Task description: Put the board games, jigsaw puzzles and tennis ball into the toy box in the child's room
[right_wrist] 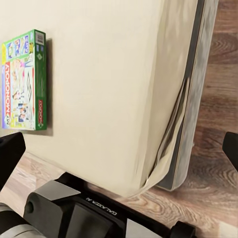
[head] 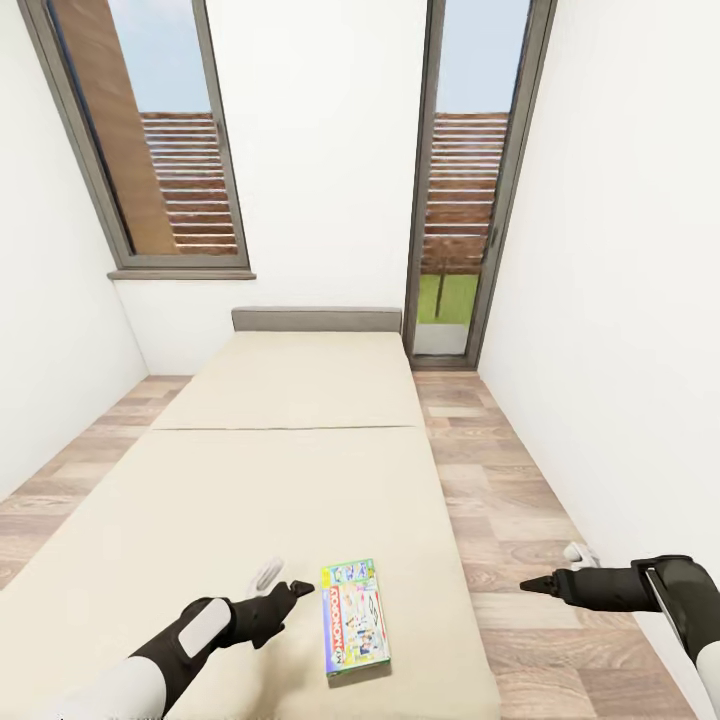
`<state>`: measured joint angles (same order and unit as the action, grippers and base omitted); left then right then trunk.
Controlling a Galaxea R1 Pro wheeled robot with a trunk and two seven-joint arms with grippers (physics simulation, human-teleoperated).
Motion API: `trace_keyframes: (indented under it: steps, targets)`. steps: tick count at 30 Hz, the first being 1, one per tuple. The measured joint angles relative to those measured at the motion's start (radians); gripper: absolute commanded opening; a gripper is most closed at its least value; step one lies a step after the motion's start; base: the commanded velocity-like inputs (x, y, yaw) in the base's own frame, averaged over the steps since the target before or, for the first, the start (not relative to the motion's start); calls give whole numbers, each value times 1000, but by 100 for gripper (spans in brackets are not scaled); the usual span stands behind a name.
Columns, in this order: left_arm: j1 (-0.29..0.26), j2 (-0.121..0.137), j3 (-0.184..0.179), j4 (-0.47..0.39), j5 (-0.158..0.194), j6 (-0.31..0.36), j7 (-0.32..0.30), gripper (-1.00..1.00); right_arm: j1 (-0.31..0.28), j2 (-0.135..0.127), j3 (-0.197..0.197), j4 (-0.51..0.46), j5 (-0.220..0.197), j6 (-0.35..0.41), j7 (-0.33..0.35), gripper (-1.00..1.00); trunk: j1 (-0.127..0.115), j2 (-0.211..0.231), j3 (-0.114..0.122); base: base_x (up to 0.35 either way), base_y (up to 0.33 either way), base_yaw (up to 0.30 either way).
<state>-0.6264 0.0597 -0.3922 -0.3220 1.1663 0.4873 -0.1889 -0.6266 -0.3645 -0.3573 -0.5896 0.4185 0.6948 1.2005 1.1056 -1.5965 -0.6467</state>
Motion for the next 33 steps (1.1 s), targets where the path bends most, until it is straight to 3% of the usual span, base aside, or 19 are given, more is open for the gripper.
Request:
trace_keyframes:
  steps: [4, 12, 21, 33]
  targets:
    - [-17, 2, 2, -5, 1, 27, 2, 100, 0, 0, 1, 0, 0, 1, 0, 100, 0, 0, 0, -7, 0, 0]
    - [-52, 12, 0, -12, -8, 55, -2, 100, 1, -1, 0, 0, 0, 0, 0, 100, 31, -56, -25, -1, 0, 0]
    - [-86, 62, -3, -1, -10, 58, -2, 100, 1, -7, -2, -39, -1, 1, 36, 100, 65, -119, -53, 0, 0, 0]
    - [-89, 60, -8, 0, -11, 58, -2, 100, 5, -1, 1, -95, 9, 49, 65, 100, 111, -203, -91, 0, 0, 0]
